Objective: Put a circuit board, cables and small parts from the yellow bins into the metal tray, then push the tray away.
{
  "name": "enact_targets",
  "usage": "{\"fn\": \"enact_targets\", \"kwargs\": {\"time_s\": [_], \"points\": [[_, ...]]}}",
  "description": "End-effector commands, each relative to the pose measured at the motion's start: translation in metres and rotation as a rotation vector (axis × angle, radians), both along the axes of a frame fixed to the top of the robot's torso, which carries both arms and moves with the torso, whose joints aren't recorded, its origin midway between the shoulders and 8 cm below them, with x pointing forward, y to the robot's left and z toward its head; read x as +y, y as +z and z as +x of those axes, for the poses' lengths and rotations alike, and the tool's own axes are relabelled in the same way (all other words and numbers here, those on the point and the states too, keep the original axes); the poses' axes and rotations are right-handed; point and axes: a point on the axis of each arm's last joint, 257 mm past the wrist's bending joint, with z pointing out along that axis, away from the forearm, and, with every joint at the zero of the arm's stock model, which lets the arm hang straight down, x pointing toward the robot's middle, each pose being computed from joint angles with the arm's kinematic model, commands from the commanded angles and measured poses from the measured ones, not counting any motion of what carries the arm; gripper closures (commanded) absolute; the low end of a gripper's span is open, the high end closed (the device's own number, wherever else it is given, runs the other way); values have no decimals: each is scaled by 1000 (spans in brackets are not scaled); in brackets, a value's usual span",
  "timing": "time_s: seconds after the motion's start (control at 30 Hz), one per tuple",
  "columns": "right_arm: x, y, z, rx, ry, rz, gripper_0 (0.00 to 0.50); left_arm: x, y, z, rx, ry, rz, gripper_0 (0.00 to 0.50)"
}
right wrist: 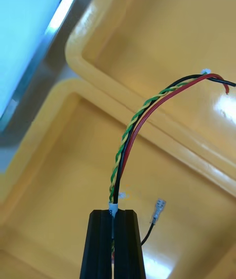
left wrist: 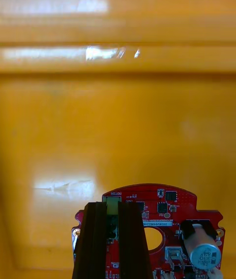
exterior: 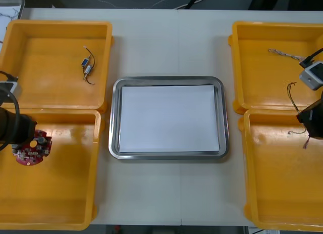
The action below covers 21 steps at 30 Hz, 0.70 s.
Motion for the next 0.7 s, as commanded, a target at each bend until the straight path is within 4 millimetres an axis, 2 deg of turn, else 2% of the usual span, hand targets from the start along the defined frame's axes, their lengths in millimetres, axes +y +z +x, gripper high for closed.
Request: {"fn": "enact_targets", "kwargs": {"time_s": [0.03, 0.1, 0.13, 0.33, 0.57, 0.7], "points": [[26, 24, 10, -62, 123, -64, 500, -35, 57, 37, -153, 56, -96, 500], [35, 26, 13, -59, 163, -94, 500, -54, 70, 48, -181, 42, -117, 500], [38, 26, 13, -60, 174, -100, 500, -59, 73, 50, -185, 38, -121, 500], [64, 31, 18, -63, 256, -138, 500, -117, 87, 64, -203, 3, -178, 500], [74, 33, 19, -67, 282, -141, 500, -182, 89, 64, -185, -13, -265, 500], [75, 33, 18, -64, 284, -134, 500, -206, 84, 61, -165, -21, -281, 500]]}}
